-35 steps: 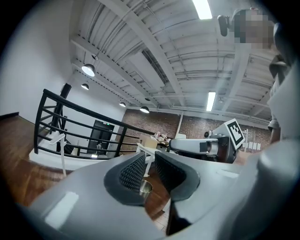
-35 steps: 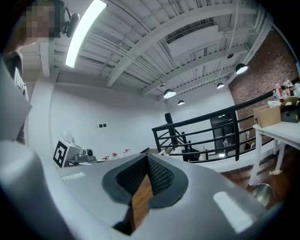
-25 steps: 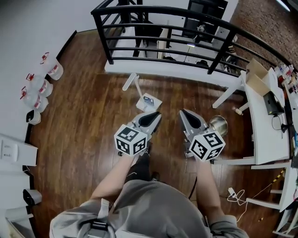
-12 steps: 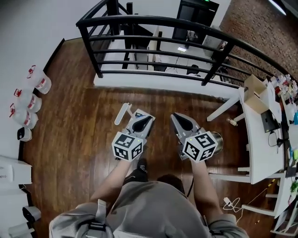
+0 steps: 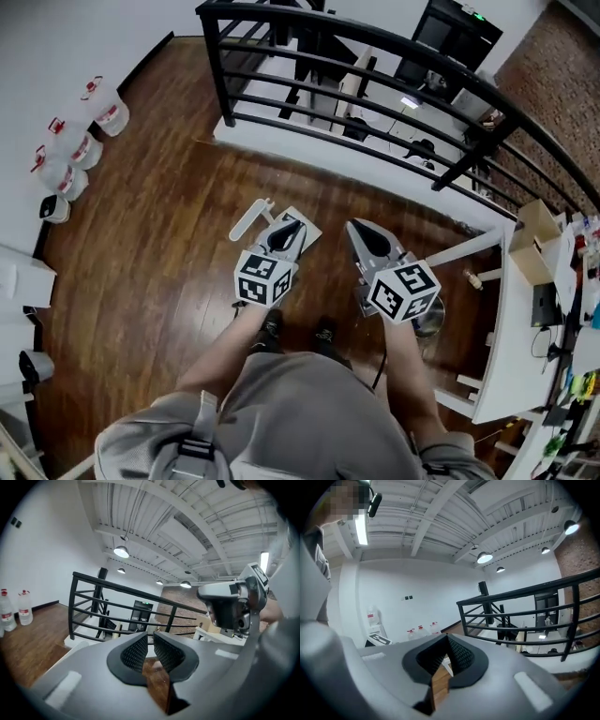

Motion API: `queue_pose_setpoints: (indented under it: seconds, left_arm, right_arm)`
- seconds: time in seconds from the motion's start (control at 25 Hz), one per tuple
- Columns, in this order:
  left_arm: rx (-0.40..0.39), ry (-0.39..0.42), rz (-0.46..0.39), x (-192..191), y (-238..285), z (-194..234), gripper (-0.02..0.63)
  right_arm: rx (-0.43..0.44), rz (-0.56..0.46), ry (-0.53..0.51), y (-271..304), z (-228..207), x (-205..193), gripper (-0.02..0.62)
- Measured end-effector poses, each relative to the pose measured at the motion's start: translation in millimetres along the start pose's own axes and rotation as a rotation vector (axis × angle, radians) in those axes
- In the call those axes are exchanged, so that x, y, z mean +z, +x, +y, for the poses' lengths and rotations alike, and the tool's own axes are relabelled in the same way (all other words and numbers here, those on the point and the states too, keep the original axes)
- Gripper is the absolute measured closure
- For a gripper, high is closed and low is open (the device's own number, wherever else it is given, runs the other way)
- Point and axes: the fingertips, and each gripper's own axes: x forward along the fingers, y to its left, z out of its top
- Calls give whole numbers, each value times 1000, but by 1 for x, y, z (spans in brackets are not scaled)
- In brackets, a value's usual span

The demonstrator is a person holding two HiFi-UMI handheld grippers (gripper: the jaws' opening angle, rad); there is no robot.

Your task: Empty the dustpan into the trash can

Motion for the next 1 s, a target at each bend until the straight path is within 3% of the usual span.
queue_pose_setpoints:
  seconds: [0.12,0.36,0.52,0.72,1.0]
  left_arm:
    - [114,-71,8,-20,4,26,572]
    - [364,-173,36,-68,14,83,384]
    - [507,-220,56,-89,18,115,322]
    - [609,-245,43,-95,27,148,296]
    - [669,-176,-2,-79,56,178,319]
  right_arm:
    - [57,29,6,11,-7,-2,597]
    - [148,80,-3,20,-6,-7,597]
    - [170,101,-25,13,-14,-2,597]
    - [176,97,10,2,-28,0,597]
    - [71,130,43,-23,-66,-20,597]
